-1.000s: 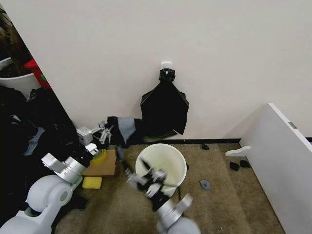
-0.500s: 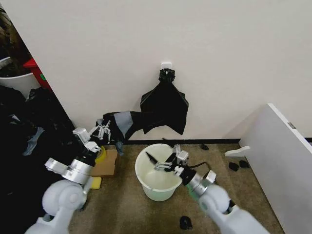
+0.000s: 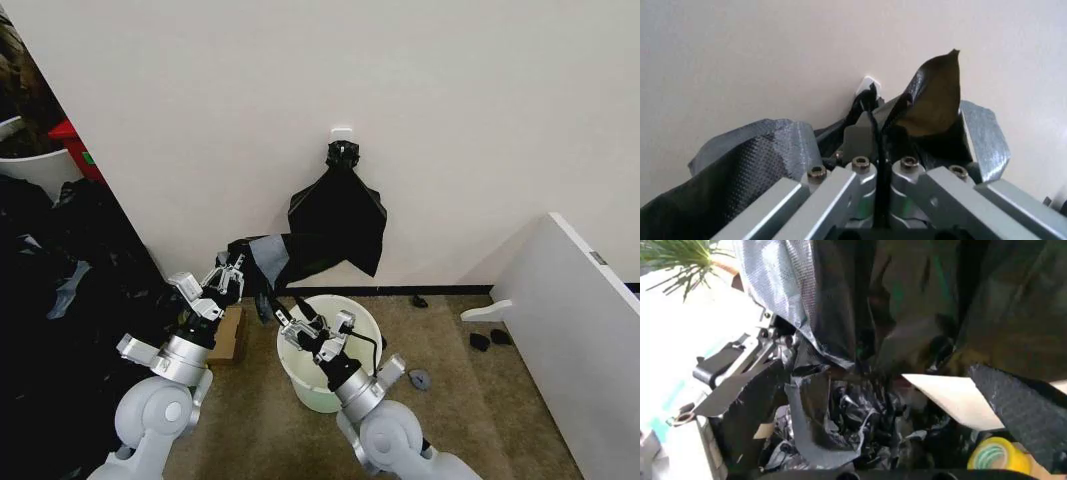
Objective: Place the garbage bag over the trash bin.
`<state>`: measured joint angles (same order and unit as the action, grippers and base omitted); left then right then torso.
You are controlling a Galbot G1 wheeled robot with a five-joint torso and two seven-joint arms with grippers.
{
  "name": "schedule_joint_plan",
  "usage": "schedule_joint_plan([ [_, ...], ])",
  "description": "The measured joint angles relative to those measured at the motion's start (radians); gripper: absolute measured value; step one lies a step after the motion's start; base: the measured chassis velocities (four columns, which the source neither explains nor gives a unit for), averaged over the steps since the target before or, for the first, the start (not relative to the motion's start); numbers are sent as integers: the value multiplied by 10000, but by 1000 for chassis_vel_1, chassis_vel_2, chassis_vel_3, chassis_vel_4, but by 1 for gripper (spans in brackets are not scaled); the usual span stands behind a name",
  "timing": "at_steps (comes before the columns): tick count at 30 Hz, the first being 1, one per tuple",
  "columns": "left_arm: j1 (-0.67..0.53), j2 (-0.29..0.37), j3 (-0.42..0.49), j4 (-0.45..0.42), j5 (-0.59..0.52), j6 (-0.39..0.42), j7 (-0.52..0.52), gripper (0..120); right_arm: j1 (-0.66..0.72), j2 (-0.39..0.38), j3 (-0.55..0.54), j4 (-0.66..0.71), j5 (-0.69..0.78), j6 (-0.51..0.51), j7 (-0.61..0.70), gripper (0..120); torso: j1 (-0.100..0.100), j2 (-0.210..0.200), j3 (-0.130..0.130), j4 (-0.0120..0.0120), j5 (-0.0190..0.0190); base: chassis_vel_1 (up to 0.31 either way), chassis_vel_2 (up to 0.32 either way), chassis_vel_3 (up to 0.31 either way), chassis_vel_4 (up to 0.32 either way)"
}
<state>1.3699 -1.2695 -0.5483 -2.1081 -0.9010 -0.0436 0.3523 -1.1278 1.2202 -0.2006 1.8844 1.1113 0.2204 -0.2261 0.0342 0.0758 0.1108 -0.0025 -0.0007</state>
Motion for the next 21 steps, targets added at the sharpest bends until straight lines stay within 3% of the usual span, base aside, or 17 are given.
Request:
schedule_joint_plan([
  [12, 60, 8, 33, -52, -18, -5, 131, 0, 90, 782, 81, -338, -438, 421, -364, 97, 0, 0, 0, 0, 0, 0, 0, 0, 0],
  [16, 67, 0, 62, -62, -1, -5, 149, 0, 47, 925, 86, -362, -613, 476, -492, 84, 0, 0, 0, 0, 0, 0, 0, 0, 0],
  [20, 63, -6, 120, -63, 31, 1, 169, 0, -21, 1102, 96, -377, -889, 510, -593, 65, 0, 0, 0, 0, 0, 0, 0, 0, 0],
  [21, 63, -6, 120, -63, 31, 1, 169, 0, -21, 1102, 96, -377, -889, 510, -593, 65, 0, 0, 0, 0, 0, 0, 0, 0, 0],
])
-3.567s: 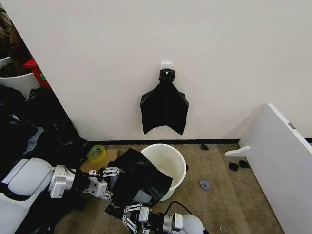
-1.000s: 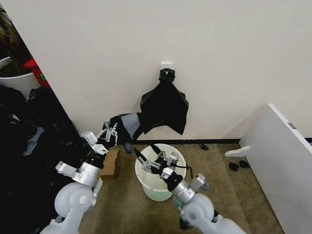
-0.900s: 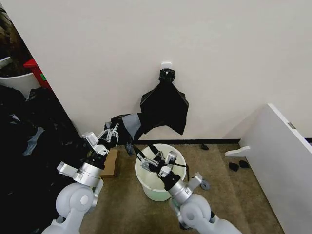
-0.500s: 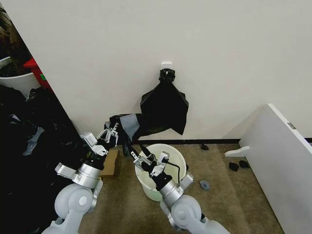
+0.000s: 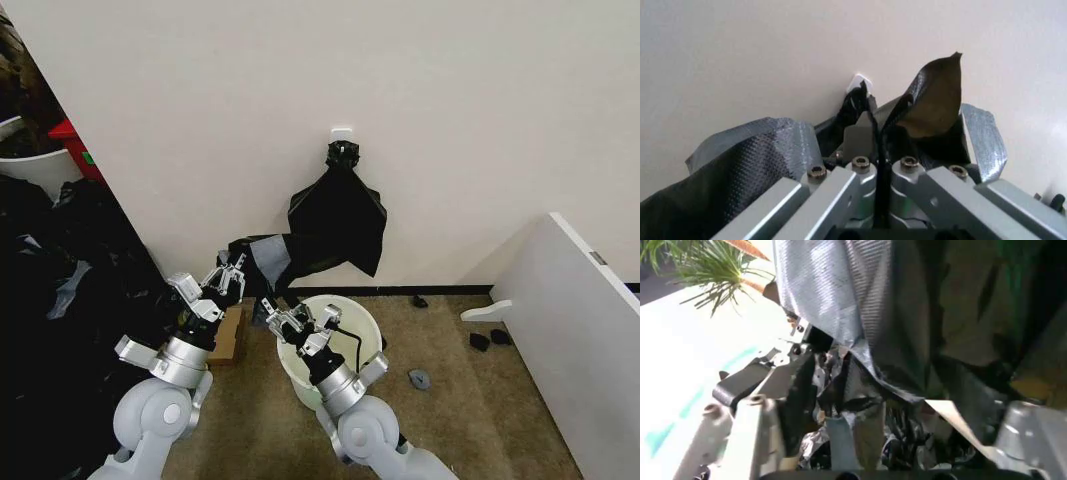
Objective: Place the garbage bag over the trash bin.
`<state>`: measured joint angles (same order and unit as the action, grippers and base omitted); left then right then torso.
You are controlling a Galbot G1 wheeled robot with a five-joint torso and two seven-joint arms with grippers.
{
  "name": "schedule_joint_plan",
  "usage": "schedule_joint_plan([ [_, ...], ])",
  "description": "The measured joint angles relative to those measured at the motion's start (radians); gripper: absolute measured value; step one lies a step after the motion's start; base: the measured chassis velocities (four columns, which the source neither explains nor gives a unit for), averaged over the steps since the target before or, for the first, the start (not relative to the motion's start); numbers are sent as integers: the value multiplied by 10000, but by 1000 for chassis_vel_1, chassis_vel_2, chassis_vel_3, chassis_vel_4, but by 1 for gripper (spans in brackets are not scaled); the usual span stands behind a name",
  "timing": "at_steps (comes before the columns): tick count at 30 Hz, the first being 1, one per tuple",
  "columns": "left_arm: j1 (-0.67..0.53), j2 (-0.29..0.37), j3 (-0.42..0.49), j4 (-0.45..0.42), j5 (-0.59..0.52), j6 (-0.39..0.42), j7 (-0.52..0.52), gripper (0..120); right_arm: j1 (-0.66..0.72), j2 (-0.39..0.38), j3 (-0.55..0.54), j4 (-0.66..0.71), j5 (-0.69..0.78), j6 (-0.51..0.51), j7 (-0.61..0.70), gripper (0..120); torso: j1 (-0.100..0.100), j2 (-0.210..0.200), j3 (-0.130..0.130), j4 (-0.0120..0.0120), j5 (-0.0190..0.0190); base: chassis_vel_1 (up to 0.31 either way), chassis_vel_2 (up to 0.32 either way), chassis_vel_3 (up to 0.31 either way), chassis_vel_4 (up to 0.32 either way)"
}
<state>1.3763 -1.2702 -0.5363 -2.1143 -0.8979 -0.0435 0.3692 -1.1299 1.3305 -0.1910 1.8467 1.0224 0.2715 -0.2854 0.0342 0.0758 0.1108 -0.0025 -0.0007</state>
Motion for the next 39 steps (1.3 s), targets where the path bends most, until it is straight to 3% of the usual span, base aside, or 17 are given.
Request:
schedule_joint_plan([
  [4, -17, 3, 12, 0, 9, 3, 10, 0, -72, 44, 57, -3, -100, 58, -5, 46, 0, 0, 0, 0, 1, 0, 0, 0, 0],
  [12, -33, 9, -10, 25, 11, 3, 11, 0, -142, 23, 96, 4, -274, 157, 28, 22, 0, 0, 0, 0, 1, 0, 0, 0, 0],
  [17, -26, 0, -28, 12, 9, 3, 11, 0, -193, -111, 186, -152, -1502, 101, 229, 1, 0, 0, 0, 0, 1, 0, 0, 0, 0],
  [21, -14, 21, -208, -81, -46, 4, -35, 0, -354, -428, 371, -313, -3182, 92, 635, 0, 0, 0, 0, 0, 2, 0, 0, 0, 0],
  [29, -67, 234, -784, -198, -253, 0, -230, 0, -621, -1018, 1053, -527, -4805, 372, 819, 0, 0, 0, 0, 0, 2, 0, 0, 0, 0],
  [36, -206, 574, -1177, -178, -266, -1, -613, 0, -949, -1625, 1774, -841, -5844, 1293, -802, 0, 0, 0, 0, -1, 2, 0, 0, 0, 0],
  [39, -254, 684, -1296, -173, -246, 4, -837, 0, -1086, -1802, 2163, -1059, -5975, 1762, -2447, 0, 0, 0, 0, -1, 2, 0, 0, 0, 0],
])
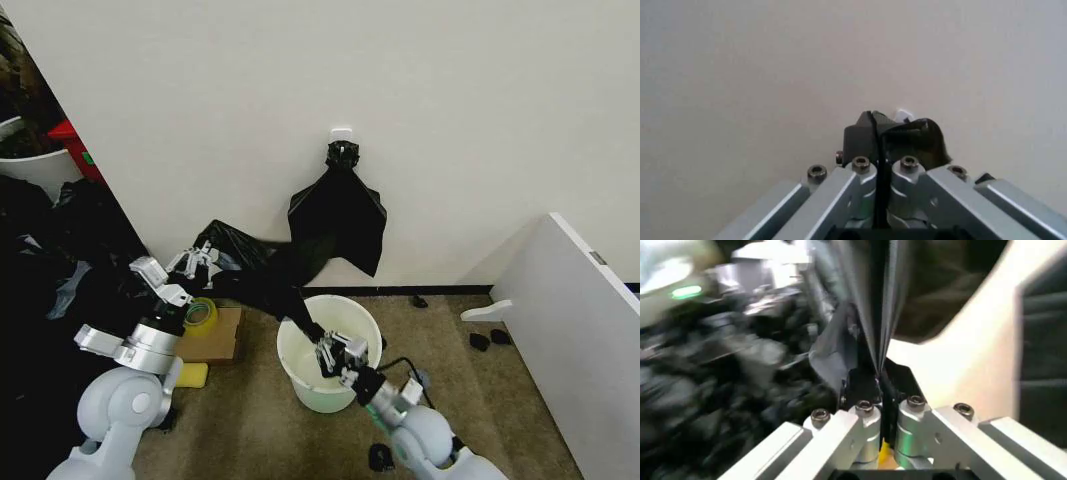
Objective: Place the garbage bag over the trash bin.
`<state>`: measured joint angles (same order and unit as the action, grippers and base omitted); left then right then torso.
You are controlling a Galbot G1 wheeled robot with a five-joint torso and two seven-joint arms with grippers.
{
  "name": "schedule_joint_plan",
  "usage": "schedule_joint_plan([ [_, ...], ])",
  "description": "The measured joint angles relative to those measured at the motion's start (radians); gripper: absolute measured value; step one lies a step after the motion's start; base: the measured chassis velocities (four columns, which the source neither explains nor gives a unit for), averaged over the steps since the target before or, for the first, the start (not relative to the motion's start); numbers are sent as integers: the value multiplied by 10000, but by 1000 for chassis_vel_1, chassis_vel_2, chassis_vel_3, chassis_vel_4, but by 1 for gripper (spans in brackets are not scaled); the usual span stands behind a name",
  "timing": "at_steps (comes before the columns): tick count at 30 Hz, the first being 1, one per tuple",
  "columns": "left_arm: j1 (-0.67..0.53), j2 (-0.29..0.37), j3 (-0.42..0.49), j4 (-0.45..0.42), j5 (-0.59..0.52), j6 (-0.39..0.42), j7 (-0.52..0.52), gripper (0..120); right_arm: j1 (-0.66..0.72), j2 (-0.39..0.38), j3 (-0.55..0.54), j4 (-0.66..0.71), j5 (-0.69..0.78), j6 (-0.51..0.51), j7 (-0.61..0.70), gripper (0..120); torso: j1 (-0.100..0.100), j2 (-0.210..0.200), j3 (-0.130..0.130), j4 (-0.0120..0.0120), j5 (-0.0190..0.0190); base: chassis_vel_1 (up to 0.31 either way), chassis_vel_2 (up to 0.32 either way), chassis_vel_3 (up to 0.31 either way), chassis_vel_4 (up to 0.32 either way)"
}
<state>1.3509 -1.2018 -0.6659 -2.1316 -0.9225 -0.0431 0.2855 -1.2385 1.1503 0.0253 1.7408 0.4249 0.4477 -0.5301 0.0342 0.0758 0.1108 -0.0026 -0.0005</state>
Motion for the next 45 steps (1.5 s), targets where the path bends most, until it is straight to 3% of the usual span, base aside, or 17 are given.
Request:
schedule_joint_plan([
  [7, -24, 130, -105, -98, 8, 66, -438, 0, -4, -127, 780, -607, -277, 419, -2771, 0, 0, 0, 0, 0, 0, 0, 0, 0, 0],
  [21, 77, 394, -253, -522, -198, 190, -556, 0, 316, -172, 2116, -1656, -1367, 726, -5524, 0, 0, 0, 0, 0, -1, 0, 0, 0, 0],
  [26, 162, 391, -220, -655, -157, 214, -505, 0, 272, -170, 2036, -1508, -1076, 716, -5321, 0, 0, 0, 0, 0, -1, 0, 0, 0, 0],
  [31, 338, 369, 29, -701, 111, 227, -359, 0, 148, -199, 1286, -829, 829, 383, -4553, 1, 0, 0, 0, 1, -3, 0, 0, 0, 0],
  [32, 384, 347, 123, -700, 227, 227, -337, 0, 118, -205, 1069, -584, 1353, 260, -4484, 8, 0, 0, 0, 1, -2, 0, 0, 0, 0],
  [34, 399, 336, 159, -696, 270, 227, -331, 0, 105, -204, 982, -459, 1564, 208, -4485, 10, 0, 0, 0, 1, 0, 0, 0, 0, 0],
  [36, 430, 270, 266, -658, 368, 228, -326, 0, 61, -191, 767, -102, 1966, 76, -4550, 21, 0, 0, 0, 1, -3, 0, 0, 0, 0],
  [38, 430, 258, 275, -653, 373, 228, -326, 0, 57, -189, 749, -69, 1984, 71, -4558, 22, 0, 0, 0, 1, -3, 0, 0, 0, 0],
  [41, 398, 196, 292, -604, 359, 228, -350, 0, 7, -113, 719, 122, 1832, 260, -4442, 41, 0, 0, 0, 1, -2, 0, 0, 0, 0],
  [45, 352, 159, 215, -610, 236, 231, -408, 0, -19, 48, 1054, 105, 1130, 731, -3631, 49, 0, 0, 0, 1, -1, 0, 0, 0, 0],
])
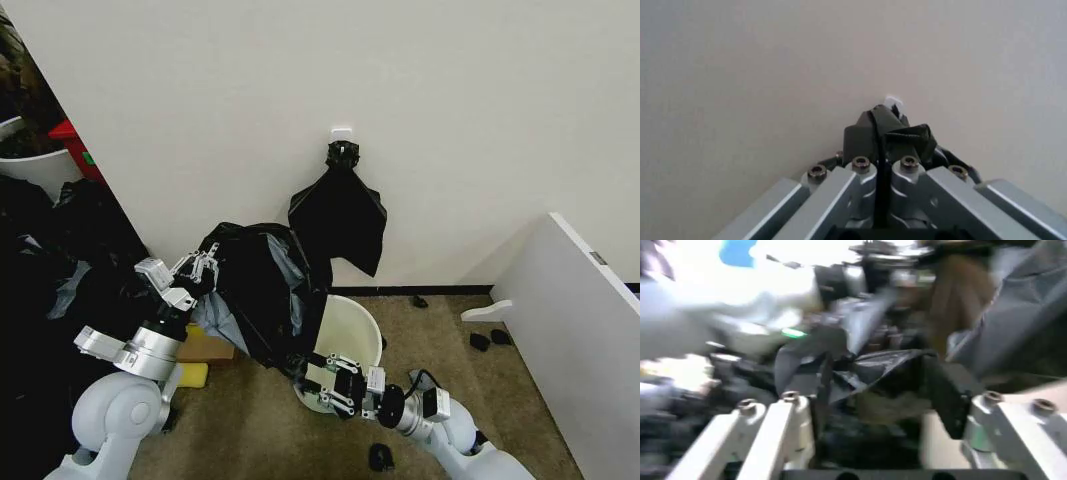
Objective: Place the garbage bag over the trash bin.
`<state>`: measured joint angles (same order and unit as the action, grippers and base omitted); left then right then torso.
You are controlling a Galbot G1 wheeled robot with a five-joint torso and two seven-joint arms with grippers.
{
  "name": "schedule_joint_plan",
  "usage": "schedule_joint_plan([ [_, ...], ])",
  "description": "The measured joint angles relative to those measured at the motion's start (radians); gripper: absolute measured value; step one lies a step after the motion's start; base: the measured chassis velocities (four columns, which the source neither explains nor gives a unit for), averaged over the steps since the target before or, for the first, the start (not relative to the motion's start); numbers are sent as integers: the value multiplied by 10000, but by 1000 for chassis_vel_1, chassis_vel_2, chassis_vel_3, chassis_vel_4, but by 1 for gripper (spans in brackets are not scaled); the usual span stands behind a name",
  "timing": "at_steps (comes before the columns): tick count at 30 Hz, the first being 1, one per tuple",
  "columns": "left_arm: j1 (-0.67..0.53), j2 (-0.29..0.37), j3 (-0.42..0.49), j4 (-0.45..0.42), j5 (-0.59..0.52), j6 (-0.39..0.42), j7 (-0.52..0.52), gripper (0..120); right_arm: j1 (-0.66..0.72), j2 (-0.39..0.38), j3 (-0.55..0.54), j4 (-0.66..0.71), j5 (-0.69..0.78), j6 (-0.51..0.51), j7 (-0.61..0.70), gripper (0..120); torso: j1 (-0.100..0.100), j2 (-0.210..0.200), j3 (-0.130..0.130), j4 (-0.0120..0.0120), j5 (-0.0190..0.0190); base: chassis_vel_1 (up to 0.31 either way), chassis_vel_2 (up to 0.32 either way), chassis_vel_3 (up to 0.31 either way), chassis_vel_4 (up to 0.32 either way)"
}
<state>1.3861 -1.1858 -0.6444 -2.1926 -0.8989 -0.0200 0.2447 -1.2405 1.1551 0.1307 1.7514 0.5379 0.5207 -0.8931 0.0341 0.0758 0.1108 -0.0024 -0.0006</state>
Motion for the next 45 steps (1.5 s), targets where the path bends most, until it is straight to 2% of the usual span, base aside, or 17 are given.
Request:
schedule_joint_plan([
  [2, -76, -20, -134, -20, -130, 11, -97, 0, -108, 75, 215, -16, -981, 321, 2480, 61, 1, 0, 0, -1, 0, 0, 0, 0, 0],
  [3, -76, -20, -134, -20, -130, 11, -97, 0, -108, 75, 215, -16, -981, 321, 2480, 61, 1, 0, 0, -1, 0, 0, 0, 0, 0],
  [5, -144, -21, -194, -11, -185, 23, -195, 0, -183, 46, 200, 52, -876, 340, 3577, 71, 0, 0, 0, -1, 2, 0, 0, 0, 0],
  [10, -250, -104, -206, 107, -208, 53, -385, 0, -263, -14, 182, 302, -190, 383, 3880, 86, 0, 0, 0, -1, 0, 0, 0, 0, 0],
  [13, -266, -202, -166, 132, -212, 59, -438, 0, -205, 20, 382, 294, 167, 559, 2818, 98, 0, 0, 0, -1, 0, 0, 0, 0, 0],
  [16, -264, -236, -124, 124, -236, 62, -442, 0, -197, 41, 450, 320, 167, 638, 2488, 100, 1, 0, 1, -1, 0, 0, 0, 0, 0],
  [19, -266, -261, -71, 113, -269, 62, -443, 0, -249, 58, 313, 473, -377, 711, 2876, 100, 0, 0, 0, -1, 0, 0, 0, 0, 0],
  [21, -277, -341, 25, 117, -334, 79, -447, 0, -325, 149, -136, 624, -2533, 677, 4940, 100, 0, 0, 0, -2, 0, 0, 0, 0, 0],
  [23, -277, -367, 47, 129, -337, 83, -448, 0, -318, 182, -263, 632, -3110, 606, 5542, 100, 0, 0, 0, -2, 0, 0, 0, 0, 0],
  [25, -270, -440, 108, 198, -338, 96, -454, 0, -229, 298, -760, 632, -4723, 214, 7351, 100, 0, 0, 1, -2, 1, 0, 0, 0, 0],
  [26, -251, -508, 140, 276, -339, 101, -459, 0, -33, 397, -1358, 651, -5567, -402, 8836, 100, 0, 0, 0, 0, -2, 0, 0, 0, 0],
  [27, -251, -508, 140, 276, -339, 101, -459, 0, -33, 397, -1358, 651, -5567, -402, 8836, 100, 0, 0, 0, 0, -2, 0, 0, 0, 0],
  [30, -235, -596, 150, 342, -567, 121, -492, 0, 299, 567, -2313, 776, -5876, -1497, 10230, 100, 0, 0, 0, -1, -2, 0, 0, 0, 0],
  [34, -231, -680, 151, 252, -1418, 237, -545, 0, 628, 838, -3090, 792, -5897, -2196, 10954, 100, 1, 0, 1, 0, -3, 0, 0, 0, 0],
  [40, -307, -783, 159, 2, -2566, 394, -780, 0, 790, 1150, -3464, 744, -6346, -2343, 11267, 100, 1, 0, 0, -1, 0, 0, 0, 0, 0],
  [44, -270, -1051, 327, -137, -2652, 414, -796, 0, 568, 1597, -3372, 779, -8587, -1943, 12323, 100, 0, 0, 0, -1, -1, 0, 0, 0, 0],
  [45, -270, -1051, 327, -137, -2652, 414, -796, 0, 568, 1597, -3372, 779, -8587, -1943, 12323, 100, 0, 0, 0, -1, -1, 0, 0, 0, 0],
])
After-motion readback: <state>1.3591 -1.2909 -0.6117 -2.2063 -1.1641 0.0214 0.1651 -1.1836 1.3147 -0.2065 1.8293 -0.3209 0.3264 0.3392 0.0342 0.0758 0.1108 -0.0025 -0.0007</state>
